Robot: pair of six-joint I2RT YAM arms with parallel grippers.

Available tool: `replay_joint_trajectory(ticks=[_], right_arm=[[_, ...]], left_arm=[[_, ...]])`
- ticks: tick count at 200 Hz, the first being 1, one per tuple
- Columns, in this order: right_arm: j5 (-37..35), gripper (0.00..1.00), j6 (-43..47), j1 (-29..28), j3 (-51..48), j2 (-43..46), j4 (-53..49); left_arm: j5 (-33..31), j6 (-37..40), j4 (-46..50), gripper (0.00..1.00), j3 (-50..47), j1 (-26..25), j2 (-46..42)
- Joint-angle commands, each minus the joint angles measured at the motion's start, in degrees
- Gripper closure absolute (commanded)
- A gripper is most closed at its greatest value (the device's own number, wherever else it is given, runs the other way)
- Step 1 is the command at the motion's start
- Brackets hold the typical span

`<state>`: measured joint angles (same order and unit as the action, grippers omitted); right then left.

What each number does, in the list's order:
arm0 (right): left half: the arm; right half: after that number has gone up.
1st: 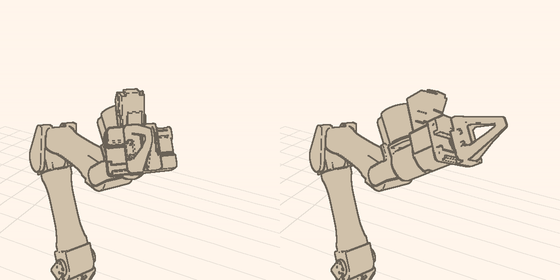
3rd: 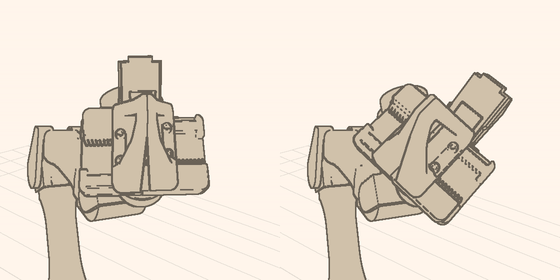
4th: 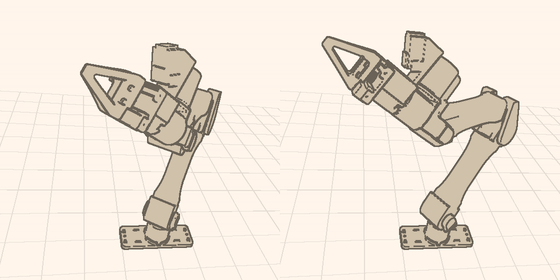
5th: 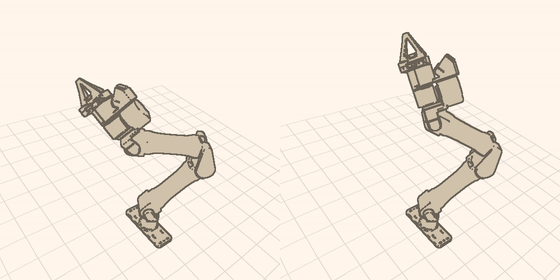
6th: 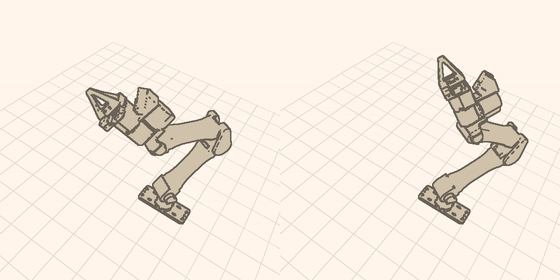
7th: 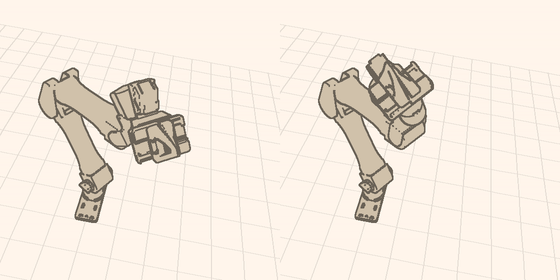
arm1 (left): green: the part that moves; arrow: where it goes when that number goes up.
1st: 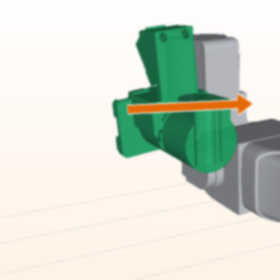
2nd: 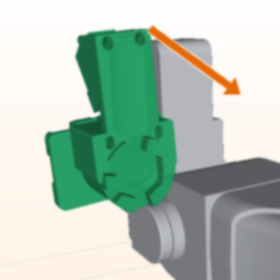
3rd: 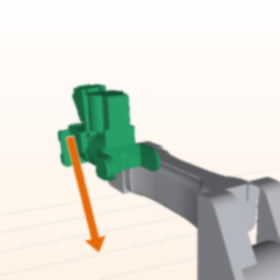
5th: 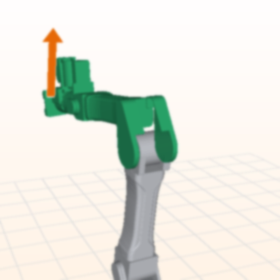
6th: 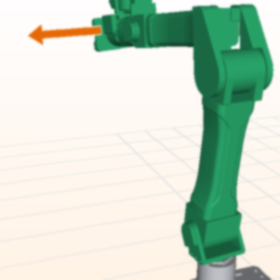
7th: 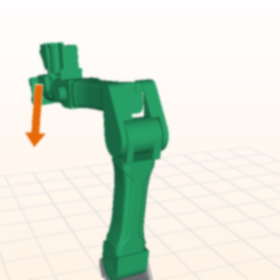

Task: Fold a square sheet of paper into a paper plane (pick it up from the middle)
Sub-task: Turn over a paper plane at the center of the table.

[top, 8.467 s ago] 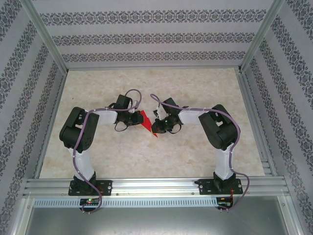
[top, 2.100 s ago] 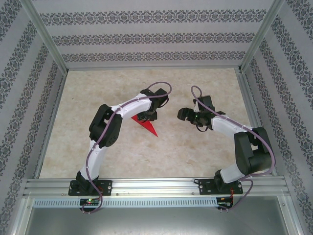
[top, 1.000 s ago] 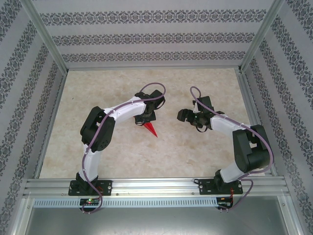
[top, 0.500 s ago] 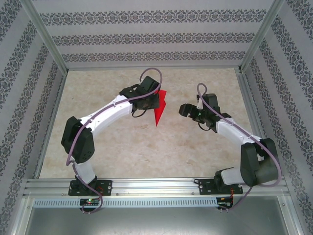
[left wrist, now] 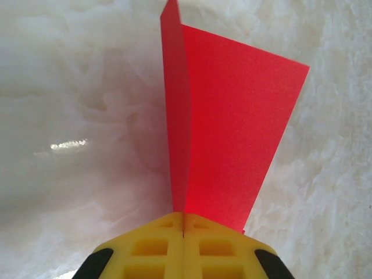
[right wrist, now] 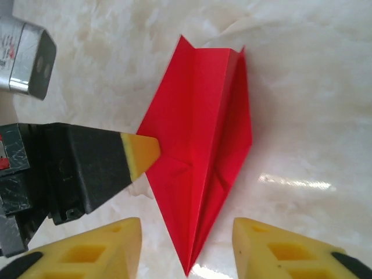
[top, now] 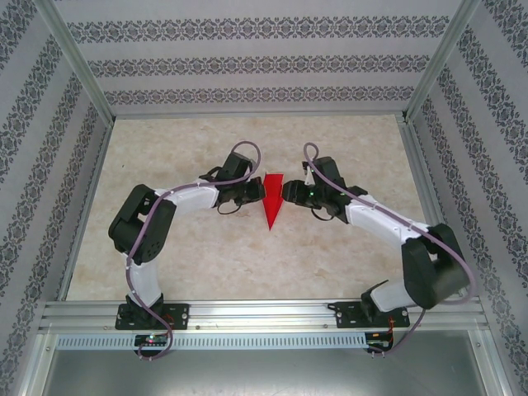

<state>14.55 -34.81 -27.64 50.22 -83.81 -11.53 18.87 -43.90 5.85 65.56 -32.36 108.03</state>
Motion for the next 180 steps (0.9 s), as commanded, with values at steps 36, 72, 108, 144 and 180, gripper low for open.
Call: replay_joint_trajectory(ticks=[36, 72, 108, 144, 180], right_arm=[[-1.35, 0.69, -1.4, -4.84, 8.88, -11.56, -0.53], [-2.33, 0.69, -0.91, -5.9, 12.2, -16.01, -3.04], [-3.05, 0.69, 0.18, -6.5, 14.33, -17.79, -5.53], [-3.64, 0.69, 0.68, -6.64, 14.92, -18.8, -7.24], [-3.48, 0.73, 0.84, -6.81, 14.78, -17.94, -6.77]], left_arm=[[4.19, -3.47, -11.31, 1.0, -7.11, 2.53, -0.47], [4.67, -3.8, -12.53, 1.0, -9.72, 3.69, -0.49], [5.6, -3.66, -13.33, 1.0, -10.19, 3.99, -0.58], [6.56, -3.56, -13.73, 1.0, -10.0, 4.01, -0.54], [8.51, -3.89, -15.21, 1.0, -10.01, 3.97, -1.0]])
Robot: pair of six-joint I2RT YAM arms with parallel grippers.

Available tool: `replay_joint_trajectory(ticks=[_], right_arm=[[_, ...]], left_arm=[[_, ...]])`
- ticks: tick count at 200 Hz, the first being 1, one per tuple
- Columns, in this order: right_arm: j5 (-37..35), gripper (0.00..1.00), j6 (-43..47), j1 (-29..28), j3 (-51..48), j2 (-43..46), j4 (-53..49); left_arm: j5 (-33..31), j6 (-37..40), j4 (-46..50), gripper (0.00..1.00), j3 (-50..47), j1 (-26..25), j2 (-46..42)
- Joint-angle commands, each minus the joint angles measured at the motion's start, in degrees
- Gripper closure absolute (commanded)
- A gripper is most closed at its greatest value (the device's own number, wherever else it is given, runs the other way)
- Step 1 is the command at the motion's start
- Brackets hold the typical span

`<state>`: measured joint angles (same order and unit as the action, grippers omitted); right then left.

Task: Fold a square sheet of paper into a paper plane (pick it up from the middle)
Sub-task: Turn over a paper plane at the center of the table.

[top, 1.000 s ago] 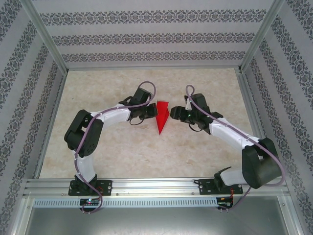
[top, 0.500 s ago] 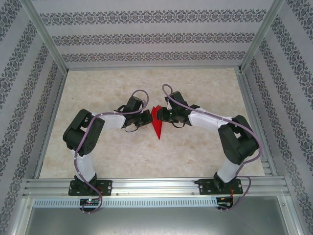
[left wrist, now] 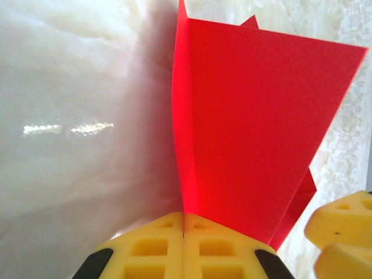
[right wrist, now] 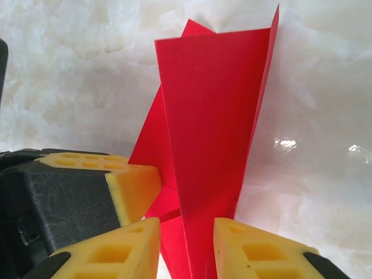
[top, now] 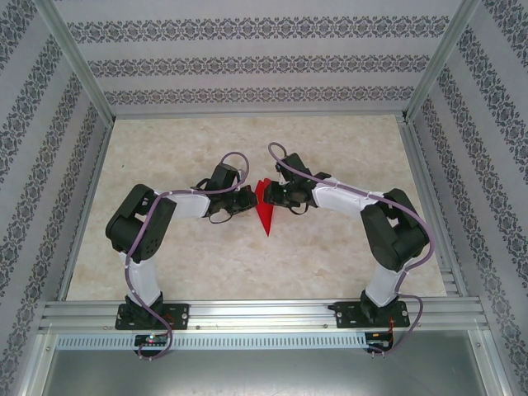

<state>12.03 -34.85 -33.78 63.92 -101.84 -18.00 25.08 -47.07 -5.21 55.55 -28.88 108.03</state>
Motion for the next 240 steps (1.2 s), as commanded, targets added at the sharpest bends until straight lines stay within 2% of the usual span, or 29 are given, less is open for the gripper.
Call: replay_joint_trajectory(ticks=[1, 41, 108, 240], right_arm=[[-1.01, 0.74, 0.9, -0.63, 1.05, 0.17, -0.25], [-2.09, 0.76, 0.49, -0.76, 0.5, 0.65, -0.36], [-1.43, 0.59, -1.61, -0.76, -1.05, -0.64, -0.55], [2.32, 0.48, -3.73, -2.37, -3.59, -2.31, 1.68]], left_arm=[[2.32, -0.73, -4.22, 1.0, 0.0, 0.54, -0.99], [4.06, -1.46, -6.12, 1.0, -0.18, 0.51, -1.76], [4.37, -1.87, -6.63, 1.0, -0.29, 0.5, -1.32], [4.37, -2.43, -7.45, 1.0, -0.79, 0.69, -0.97]])
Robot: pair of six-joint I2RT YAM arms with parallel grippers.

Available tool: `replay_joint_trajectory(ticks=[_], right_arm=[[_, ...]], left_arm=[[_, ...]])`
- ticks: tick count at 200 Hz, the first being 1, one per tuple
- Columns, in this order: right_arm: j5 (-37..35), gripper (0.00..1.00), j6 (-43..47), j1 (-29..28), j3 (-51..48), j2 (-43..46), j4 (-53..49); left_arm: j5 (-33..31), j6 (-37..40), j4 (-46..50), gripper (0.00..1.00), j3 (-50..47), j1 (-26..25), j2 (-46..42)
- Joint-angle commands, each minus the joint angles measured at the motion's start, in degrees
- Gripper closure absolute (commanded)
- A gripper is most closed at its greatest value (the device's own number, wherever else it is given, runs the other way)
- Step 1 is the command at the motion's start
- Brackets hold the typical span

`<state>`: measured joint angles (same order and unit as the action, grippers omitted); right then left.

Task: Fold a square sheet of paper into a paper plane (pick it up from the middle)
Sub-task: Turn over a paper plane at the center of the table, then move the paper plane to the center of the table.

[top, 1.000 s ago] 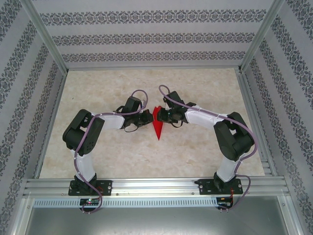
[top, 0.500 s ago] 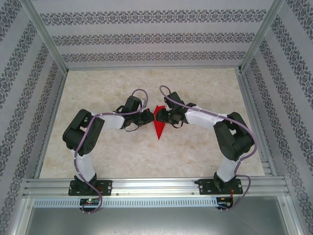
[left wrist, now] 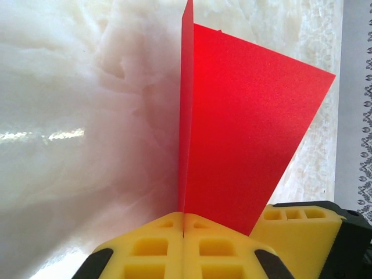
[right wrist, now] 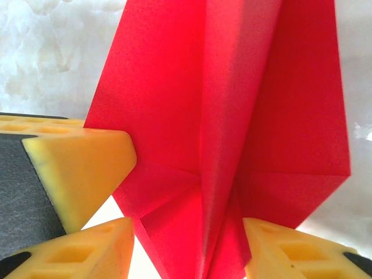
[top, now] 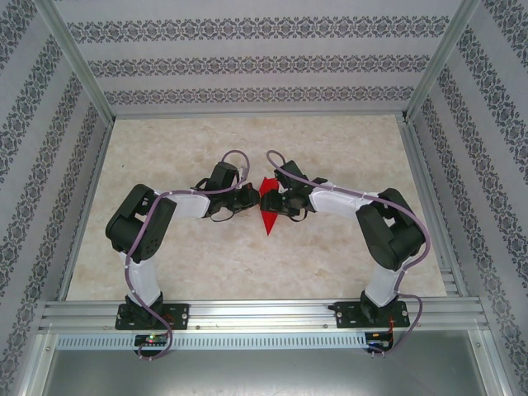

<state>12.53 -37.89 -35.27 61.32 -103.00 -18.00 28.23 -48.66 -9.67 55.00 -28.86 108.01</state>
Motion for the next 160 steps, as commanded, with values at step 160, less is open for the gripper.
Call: replay_joint_trajectory(ticks=[160], right_arm=[[3.93, 0.52, 0.51, -1.11, -6.62, 1.61, 8.86]], left_arm=[[4.78, -3.1, -4.74, 1.0, -1.46, 2.43, -1.75]])
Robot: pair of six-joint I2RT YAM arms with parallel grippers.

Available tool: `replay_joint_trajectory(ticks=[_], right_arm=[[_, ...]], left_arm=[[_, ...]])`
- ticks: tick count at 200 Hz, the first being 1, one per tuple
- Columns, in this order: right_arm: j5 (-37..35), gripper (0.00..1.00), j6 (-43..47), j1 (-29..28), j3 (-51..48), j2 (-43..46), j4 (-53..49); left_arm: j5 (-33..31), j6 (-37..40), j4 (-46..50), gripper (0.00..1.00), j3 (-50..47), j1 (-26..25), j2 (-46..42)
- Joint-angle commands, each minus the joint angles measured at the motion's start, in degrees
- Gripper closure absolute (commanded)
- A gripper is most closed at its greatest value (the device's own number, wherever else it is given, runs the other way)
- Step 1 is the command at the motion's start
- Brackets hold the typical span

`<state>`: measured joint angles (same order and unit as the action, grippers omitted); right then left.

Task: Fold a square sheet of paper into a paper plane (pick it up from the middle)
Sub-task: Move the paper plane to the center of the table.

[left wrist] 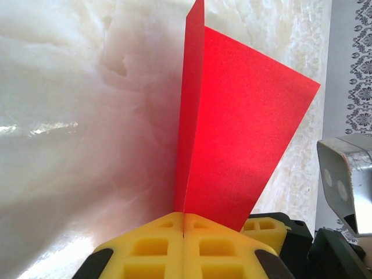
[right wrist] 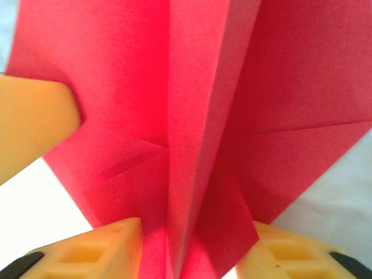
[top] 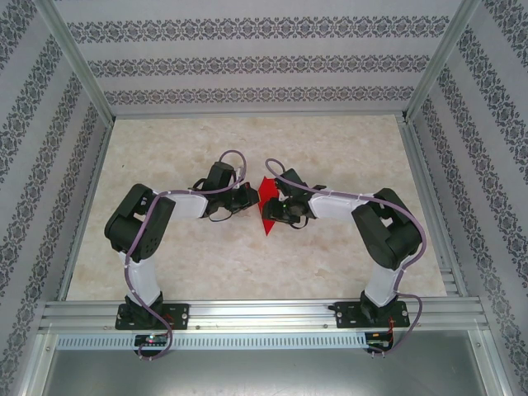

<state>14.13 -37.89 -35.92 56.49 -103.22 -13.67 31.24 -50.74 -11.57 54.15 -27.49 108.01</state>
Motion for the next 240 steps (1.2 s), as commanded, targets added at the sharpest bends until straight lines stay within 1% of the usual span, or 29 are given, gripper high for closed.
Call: replay_joint_trajectory(ticks=[1, 34, 103, 116, 151, 174, 213, 240], right_arm=[[2.41, 0.52, 0.52, -0.46, -1.85, 1.86, 4.66], [4.68, 0.48, 1.26, -0.4, -3.46, 2.76, 8.02], [4.5, 0.48, 1.55, -0.48, -2.75, 2.11, 8.49], [3.45, 0.49, 1.57, -0.54, -2.16, 1.77, 7.17], [0.8, 0.58, 1.41, -0.54, -1.02, 0.94, 4.46], [-0.44, 0.66, 1.27, -0.54, -0.34, 0.87, 2.99], [-2.03, 0.74, 1.11, -0.55, 0.67, 0.91, 1.16], [-2.31, 0.76, 0.75, -0.68, 1.67, 0.05, 0.7]], left_arm=[[1.79, -1.03, -2.84, 1.0, -0.61, 1.04, -1.79], [2.44, -0.42, -1.96, 1.0, -0.58, 1.6, -1.67], [3.36, -0.3, -1.59, 1.0, -0.31, 1.6, -0.66], [3.47, -0.32, -1.61, 1.0, -0.36, 1.59, -0.66], [3.43, -0.15, -1.39, 1.0, -0.27, 1.65, -0.76], [3.38, -0.11, -1.26, 1.0, -0.36, 1.71, -0.71], [3.28, -0.14, -1.08, 1.0, -0.45, 1.74, -0.79], [3.3, -0.07, -0.83, 0.99, -0.32, 1.84, -0.95]])
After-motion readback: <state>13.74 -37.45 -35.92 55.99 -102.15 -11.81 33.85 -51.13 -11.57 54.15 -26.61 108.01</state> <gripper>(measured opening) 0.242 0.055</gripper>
